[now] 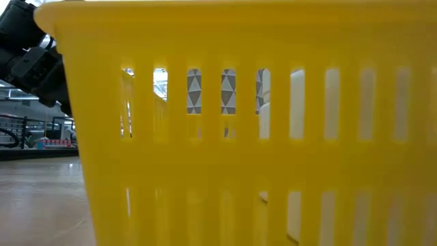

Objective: Pick and place pill bottles into a basket
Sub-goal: Put the white pill bottle into the yellow bin

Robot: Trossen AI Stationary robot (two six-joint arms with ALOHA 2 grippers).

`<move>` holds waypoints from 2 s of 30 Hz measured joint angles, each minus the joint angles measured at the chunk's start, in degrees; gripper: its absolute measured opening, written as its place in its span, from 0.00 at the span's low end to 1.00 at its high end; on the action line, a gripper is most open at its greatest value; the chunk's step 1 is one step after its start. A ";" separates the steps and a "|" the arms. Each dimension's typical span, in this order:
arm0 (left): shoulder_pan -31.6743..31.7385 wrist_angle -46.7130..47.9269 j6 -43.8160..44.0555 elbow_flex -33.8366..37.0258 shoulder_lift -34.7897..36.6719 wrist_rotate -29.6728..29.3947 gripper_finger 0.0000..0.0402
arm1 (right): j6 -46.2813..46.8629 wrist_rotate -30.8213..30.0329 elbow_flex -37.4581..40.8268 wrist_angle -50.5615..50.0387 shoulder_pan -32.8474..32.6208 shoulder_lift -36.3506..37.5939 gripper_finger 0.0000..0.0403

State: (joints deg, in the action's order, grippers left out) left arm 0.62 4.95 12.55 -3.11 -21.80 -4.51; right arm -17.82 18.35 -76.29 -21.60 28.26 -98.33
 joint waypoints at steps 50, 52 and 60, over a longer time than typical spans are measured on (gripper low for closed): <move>0.00 -0.02 -0.87 -0.07 0.00 0.16 0.85 | 3.07 4.43 -0.10 6.84 -9.60 -4.79 0.57; 0.00 -0.02 -0.85 -0.09 0.00 0.17 0.85 | 3.04 4.44 -0.04 6.34 -9.90 -4.92 0.57; -0.01 -0.07 -0.94 -0.08 0.00 0.50 0.85 | 2.33 4.42 -0.10 7.36 -10.28 -5.94 0.57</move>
State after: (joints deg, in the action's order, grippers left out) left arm 0.62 4.89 11.62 -3.19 -21.80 -4.01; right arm -15.49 22.76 -76.40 -14.24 17.98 -104.27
